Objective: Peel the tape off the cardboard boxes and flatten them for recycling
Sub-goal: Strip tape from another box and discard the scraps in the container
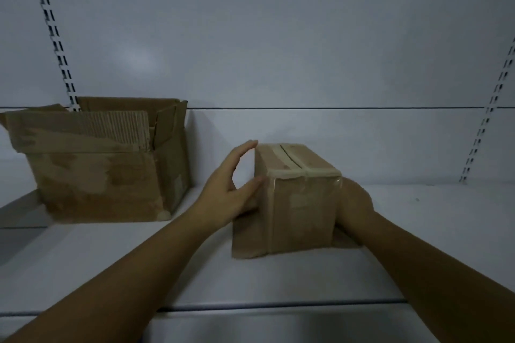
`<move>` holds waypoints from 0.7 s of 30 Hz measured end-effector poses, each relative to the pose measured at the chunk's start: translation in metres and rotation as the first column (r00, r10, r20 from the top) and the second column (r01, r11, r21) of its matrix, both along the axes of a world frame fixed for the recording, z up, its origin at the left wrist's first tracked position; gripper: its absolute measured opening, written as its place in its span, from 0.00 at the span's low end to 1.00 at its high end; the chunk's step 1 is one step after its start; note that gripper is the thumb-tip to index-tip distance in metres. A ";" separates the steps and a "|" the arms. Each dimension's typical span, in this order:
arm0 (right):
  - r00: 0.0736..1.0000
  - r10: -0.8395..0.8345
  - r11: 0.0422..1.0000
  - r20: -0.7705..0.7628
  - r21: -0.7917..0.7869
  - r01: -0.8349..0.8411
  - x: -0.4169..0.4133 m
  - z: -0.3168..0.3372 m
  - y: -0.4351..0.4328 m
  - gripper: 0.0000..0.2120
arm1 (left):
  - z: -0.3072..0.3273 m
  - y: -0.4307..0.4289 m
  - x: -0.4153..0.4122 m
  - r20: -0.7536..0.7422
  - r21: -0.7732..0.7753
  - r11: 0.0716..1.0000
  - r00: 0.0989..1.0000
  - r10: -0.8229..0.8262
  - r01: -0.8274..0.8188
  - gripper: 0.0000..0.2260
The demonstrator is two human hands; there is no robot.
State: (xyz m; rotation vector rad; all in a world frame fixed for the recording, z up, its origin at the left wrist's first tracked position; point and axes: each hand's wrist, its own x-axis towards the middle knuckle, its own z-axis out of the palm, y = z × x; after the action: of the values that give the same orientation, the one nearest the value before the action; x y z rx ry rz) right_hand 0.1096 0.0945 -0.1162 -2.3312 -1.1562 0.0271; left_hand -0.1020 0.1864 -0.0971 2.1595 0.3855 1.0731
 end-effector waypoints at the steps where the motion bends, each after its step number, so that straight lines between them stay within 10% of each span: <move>1: 0.999 0.038 0.992 0.016 0.122 -0.040 0.002 0.004 0.000 0.06 | -0.004 0.003 0.001 -0.013 0.005 1.000 0.999 -0.030 0.030 0.24; 12: 0.938 0.321 0.575 0.132 0.760 -0.303 -0.026 0.018 -0.024 0.14 | -0.020 0.027 0.026 0.086 0.114 0.989 0.991 -0.105 0.095 0.29; 17: 0.696 0.427 0.541 0.577 0.453 -0.708 -0.038 0.004 -0.027 0.26 | -0.022 0.024 0.028 0.067 0.112 0.992 0.996 -0.066 0.058 0.25; 21: 0.700 0.469 0.582 0.539 0.408 -0.703 -0.026 0.003 -0.018 0.30 | -0.025 0.020 0.023 0.045 -0.134 0.988 0.996 -0.076 0.082 0.34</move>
State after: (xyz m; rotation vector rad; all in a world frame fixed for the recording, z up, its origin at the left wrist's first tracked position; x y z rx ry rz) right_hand 0.0840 0.0768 -0.1131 -1.3206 -1.8026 -0.4973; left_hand -0.0789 0.2067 -0.1217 2.0137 0.3419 1.0141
